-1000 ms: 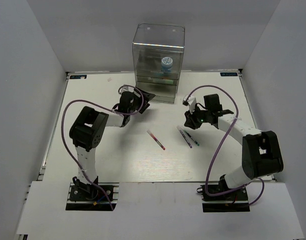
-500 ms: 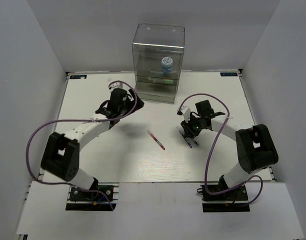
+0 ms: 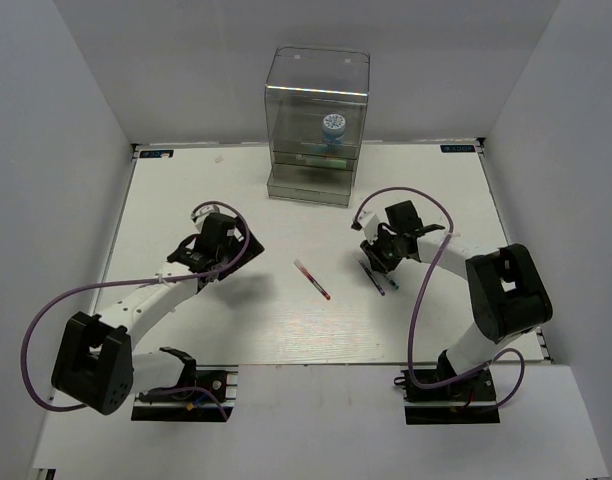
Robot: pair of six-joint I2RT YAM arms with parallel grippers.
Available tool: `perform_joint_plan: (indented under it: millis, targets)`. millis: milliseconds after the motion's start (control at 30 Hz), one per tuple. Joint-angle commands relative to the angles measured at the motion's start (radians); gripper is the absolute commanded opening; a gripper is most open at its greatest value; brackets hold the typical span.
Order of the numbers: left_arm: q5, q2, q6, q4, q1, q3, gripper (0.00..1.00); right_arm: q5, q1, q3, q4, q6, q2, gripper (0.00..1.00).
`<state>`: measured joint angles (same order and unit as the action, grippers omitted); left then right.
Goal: Sort the stationery into containers
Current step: Pick up the pen from the center of the board, then place the pen in the drawer.
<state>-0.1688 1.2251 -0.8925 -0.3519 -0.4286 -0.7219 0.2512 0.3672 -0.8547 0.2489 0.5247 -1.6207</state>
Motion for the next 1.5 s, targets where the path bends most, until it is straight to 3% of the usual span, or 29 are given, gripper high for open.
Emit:
perform_joint_plan:
  millis: [0,300,433,667,733,900,1000,1233,1333,1367,1467]
  targets:
    - [0.057,-0.006,-0.049,0.011,-0.01,0.003,0.97,-0.085,0.01,0.025,-0.022,-0.006,-0.039,0.3]
    - [0.169,0.043,-0.149,0.042,-0.019,0.003,0.87,-0.214,0.052,0.095,-0.134,0.05,-0.041,0.0]
    - [0.18,0.082,-0.187,0.033,-0.019,-0.028,0.85,-0.149,0.049,-0.007,-0.117,0.121,-0.056,0.0]
    - [0.273,0.244,-0.21,-0.062,-0.029,-0.157,0.7,0.106,0.068,-0.445,-0.094,0.306,-0.152,0.0]
    - [0.284,0.278,-0.21,-0.085,-0.038,-0.194,0.7,0.207,0.075,-0.579,-0.007,0.383,-0.238,0.0]
    - [0.284,0.333,-0.22,-0.119,-0.047,-0.244,0.7,0.237,0.094,-0.964,0.084,0.417,-0.454,0.0]
    - [0.284,0.367,-0.229,-0.14,-0.058,-0.272,0.7,0.241,0.096,-1.066,0.055,0.434,-0.545,0.0]
    - [0.302,0.471,-0.249,-0.189,-0.099,-0.367,0.7,0.197,0.098,-1.101,-0.127,0.388,-0.645,0.0]
    - [0.313,0.525,-0.258,-0.214,-0.108,-0.41,0.7,0.2,0.095,-1.11,-0.129,0.38,-0.66,0.21]
    - [0.313,0.536,-0.258,-0.232,-0.119,-0.425,0.7,0.204,0.095,-1.11,-0.113,0.374,-0.651,0.33]
    - [0.313,0.568,-0.27,-0.254,-0.139,-0.444,0.7,0.256,0.09,-1.051,-0.103,0.353,-0.602,0.4]
